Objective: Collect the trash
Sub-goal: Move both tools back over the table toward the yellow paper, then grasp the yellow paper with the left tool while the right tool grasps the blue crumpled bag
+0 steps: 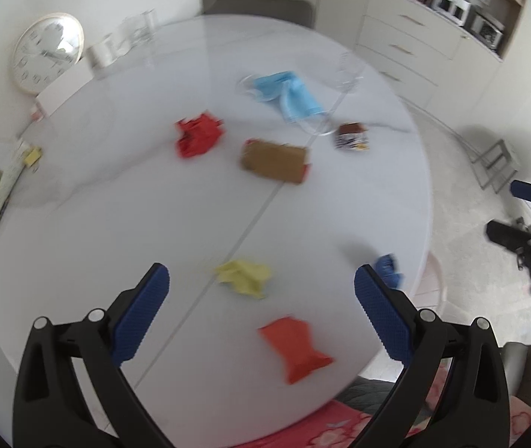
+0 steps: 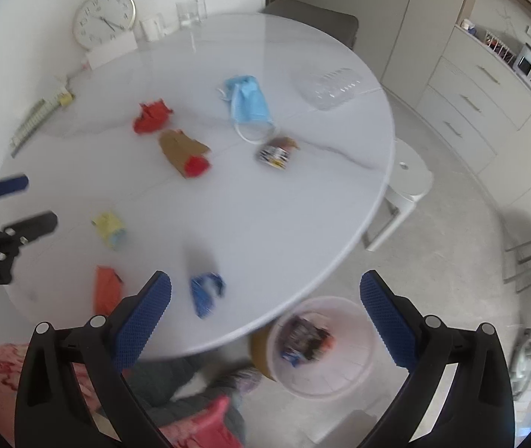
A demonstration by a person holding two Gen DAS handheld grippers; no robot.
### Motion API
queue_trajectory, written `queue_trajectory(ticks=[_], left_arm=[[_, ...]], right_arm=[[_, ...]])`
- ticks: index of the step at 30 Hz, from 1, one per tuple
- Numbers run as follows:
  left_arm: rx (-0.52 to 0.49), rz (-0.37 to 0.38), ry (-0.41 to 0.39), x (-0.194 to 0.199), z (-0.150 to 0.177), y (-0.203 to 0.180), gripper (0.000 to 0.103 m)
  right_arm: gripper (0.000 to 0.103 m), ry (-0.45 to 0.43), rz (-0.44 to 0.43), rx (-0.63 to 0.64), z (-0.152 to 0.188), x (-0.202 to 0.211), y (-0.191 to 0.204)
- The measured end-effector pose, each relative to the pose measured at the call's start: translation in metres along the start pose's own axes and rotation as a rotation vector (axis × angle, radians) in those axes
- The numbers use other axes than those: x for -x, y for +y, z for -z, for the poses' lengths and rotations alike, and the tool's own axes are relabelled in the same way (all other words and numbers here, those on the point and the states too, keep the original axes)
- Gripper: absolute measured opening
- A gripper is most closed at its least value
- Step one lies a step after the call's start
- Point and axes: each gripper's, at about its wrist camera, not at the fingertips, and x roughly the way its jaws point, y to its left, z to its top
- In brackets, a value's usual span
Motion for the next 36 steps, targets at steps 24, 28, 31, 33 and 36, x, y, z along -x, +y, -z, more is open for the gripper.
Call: queue_trajectory(ticks=[24, 28, 31, 33, 36], left_arm=[[-0.050, 0.086, 0.240, -0.137, 0.018, 0.027, 0.067], [-0.089, 0.068, 0.239, -0.142, 0.021, 0.022, 0.051], [-0.116, 0.040, 0.223, -0.141, 0.020, 0.020, 0.036], [-0.107, 0.040, 0.221, -0.141, 0.019, 0.023, 0.031], [-0.092, 0.048, 0.221, -0.140, 0.018, 0.026, 0.031]], right_arm=[[0.100, 0.178, -0.016, -0.174, 0.031, -0.070, -0.001], [0.100, 0.209, -0.004, -0.182, 0.039, -0.082, 0.002], [0.100, 0.236, -0.019, -0.175, 0.043, -0.098, 0.010], [0.095, 0.260, -0.027, -0.170, 0.045, -0.111, 0.016], [0.081, 0.289, -0.048, -0.170, 0.046, -0.125, 0.022]])
